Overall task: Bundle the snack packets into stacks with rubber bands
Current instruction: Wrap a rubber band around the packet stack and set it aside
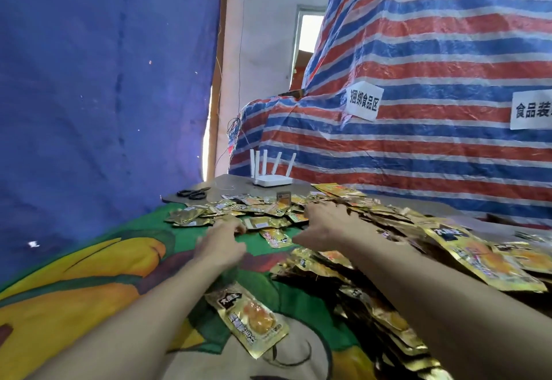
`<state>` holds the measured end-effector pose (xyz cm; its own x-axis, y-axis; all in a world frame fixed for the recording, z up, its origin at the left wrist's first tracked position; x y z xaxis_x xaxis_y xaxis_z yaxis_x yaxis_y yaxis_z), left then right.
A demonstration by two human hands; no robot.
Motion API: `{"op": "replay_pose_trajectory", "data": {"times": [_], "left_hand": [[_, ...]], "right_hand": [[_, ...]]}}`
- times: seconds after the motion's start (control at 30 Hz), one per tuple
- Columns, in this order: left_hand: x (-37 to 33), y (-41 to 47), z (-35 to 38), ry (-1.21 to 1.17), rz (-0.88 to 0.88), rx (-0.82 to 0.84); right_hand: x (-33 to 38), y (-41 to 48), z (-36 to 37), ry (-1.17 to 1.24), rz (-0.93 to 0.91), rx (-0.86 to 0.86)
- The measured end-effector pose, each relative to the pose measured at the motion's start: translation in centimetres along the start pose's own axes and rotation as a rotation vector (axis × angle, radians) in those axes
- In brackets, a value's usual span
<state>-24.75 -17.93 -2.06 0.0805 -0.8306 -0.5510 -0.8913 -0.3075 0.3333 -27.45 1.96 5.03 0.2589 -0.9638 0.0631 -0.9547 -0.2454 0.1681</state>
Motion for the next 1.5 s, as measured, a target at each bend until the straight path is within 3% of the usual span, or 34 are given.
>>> {"op": "replay_pose_trajectory", "data": {"times": [0.1,0.3,0.5,0.67,0.93,1.1,1.33,1.5], "left_hand": [[1.3,3.1,0.7,0.163,-0.012,0.018],[2.4,8.6,3.6,0.245,-0.039,0.132],[2.4,13.1,5.4,0.126,0.034,0.199],[2.3,13.0,7.7,0.251,0.079,0.279],[1.8,11.5,5.6,0.382,0.249,0.029],[1.9,9.9,2.9,0.232,0.229,-0.137],[3.8,7.2,-1.2,-0.001,0.137,-0.258],[5.1,4.0,-3.9,-0.114,0.114,-0.458]], "right_hand": [[-0.5,4.7,2.7,-0.013,0.109,0.104],[-3.1,10.6,5.7,0.065,0.288,0.281],[-2.2,14.3,8.8,0.228,0.294,0.296],[-0.7,15.7,12.1,0.072,0.318,0.289],[3.0,16.5,11.1,0.233,0.152,0.121],[2.9,15.3,10.2,0.366,0.198,0.013],[2.4,13.2,10.3,0.376,0.311,0.080],[2.2,12.4,9.3,0.370,0.289,0.084]]}}
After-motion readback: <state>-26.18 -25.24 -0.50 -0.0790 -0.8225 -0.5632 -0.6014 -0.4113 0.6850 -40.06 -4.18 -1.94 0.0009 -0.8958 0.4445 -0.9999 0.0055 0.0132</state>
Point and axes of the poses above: each hand's wrist, its own y-axis towards the middle knuckle, its own z-axis out of the palm, x = y × z, the point moved 5 cm from there along y, towards the middle knuckle, and after that the axes turned 4 degrees about z, right-handed, at the moved point
